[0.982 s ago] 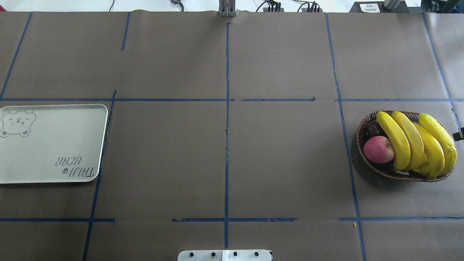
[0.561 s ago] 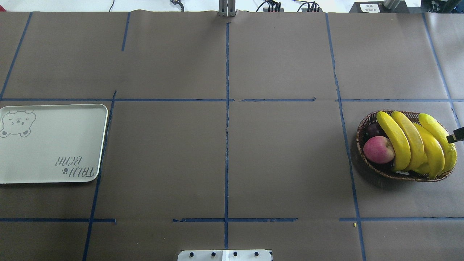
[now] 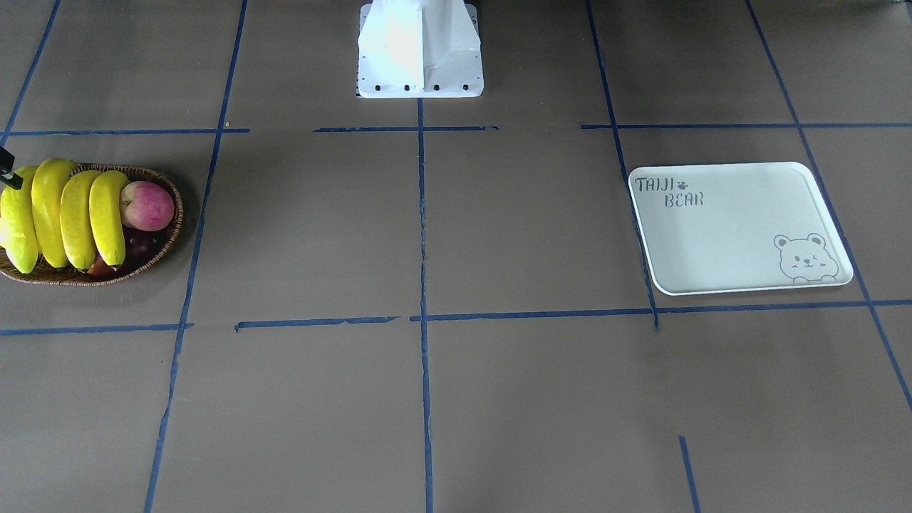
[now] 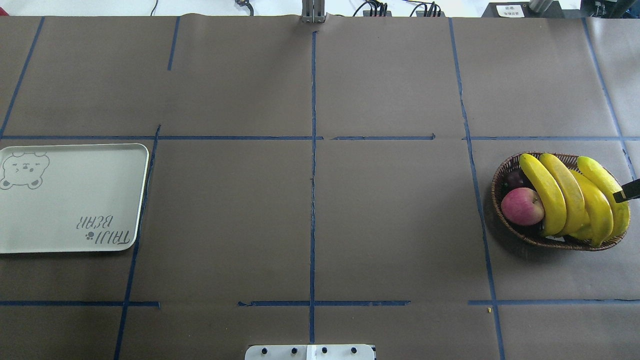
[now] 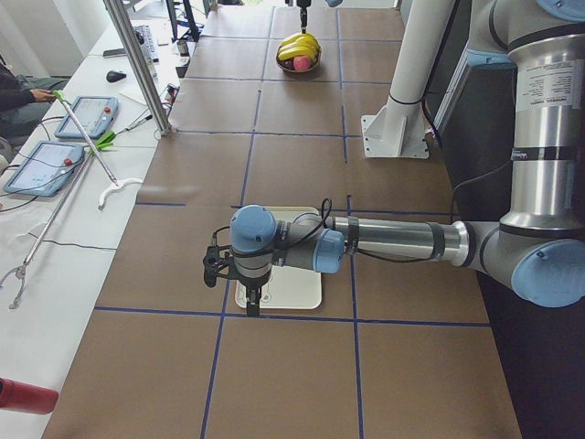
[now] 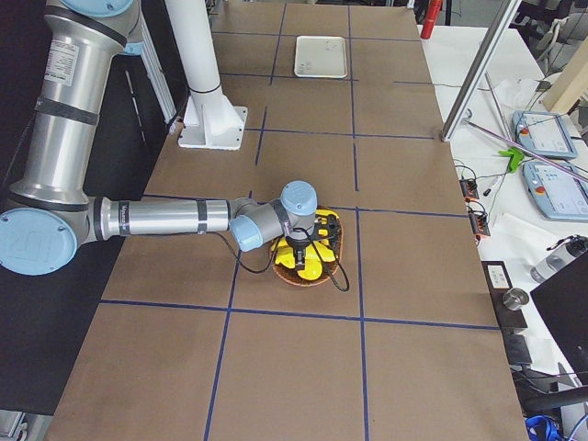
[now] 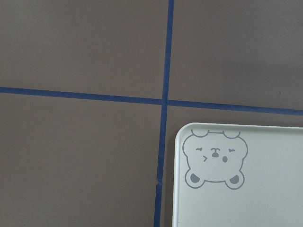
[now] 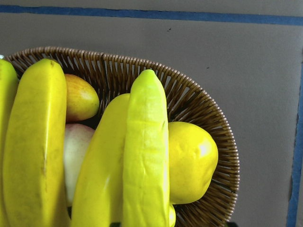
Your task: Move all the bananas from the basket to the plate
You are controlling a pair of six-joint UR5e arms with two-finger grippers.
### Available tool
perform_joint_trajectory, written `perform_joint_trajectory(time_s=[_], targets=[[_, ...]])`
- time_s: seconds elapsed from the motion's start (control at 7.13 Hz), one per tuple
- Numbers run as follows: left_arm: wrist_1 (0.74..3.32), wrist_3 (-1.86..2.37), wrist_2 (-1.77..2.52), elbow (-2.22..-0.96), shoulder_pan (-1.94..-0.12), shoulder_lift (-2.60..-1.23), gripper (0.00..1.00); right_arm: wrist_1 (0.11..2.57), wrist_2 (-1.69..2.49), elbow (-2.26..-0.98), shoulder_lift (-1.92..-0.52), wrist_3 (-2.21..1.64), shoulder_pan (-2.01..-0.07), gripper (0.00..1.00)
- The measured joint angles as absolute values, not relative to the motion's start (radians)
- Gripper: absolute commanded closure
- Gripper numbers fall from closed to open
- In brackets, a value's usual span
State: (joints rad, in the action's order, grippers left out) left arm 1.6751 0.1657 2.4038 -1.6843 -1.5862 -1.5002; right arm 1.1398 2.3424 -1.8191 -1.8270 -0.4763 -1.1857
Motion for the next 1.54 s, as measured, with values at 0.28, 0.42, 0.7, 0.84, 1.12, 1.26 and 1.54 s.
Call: perform_joint_trajectory(time_s=[0.28,0.42,0.7,0.84,1.12,1.26,1.54], targets=[[1.675,0.166,2.403,-1.684,-1.586,-1.5,0.0,1.139,2.342,-1.815,-1.827,-0.474,-1.173,0.22],[1.675,0.165,2.403,-1.684,-1.586,-1.5,0.0,1.139,2.342,-1.812,-1.826,-0.474,-1.168,0.22],[1.675,0.165,2.403,-1.684,-1.586,-1.5,0.0,1.138,2.342,-1.803,-1.826,-0.472,-1.161,0.22],[1.675,0.166,2.403,-1.684,-1.586,-1.5,0.0,1.136,2.34,-1.8,-1.826,-0.472,-1.161,0.22],[1.675,0.166,2.403,-1.684,-1.586,-1.5,0.0,1.134,2.34,-1.795,-1.826,-0.471,-1.158,0.22],[1.675,0.166,2.403,-1.684,-1.586,-1.5,0.0,1.134,2.34,-1.793,-1.823,-0.473,-1.157,0.23],[1.675,0.166,2.402,-1.684,-1.586,-1.501,0.0,1.135,2.339,-1.792,-1.813,-0.478,-1.144,0.38]])
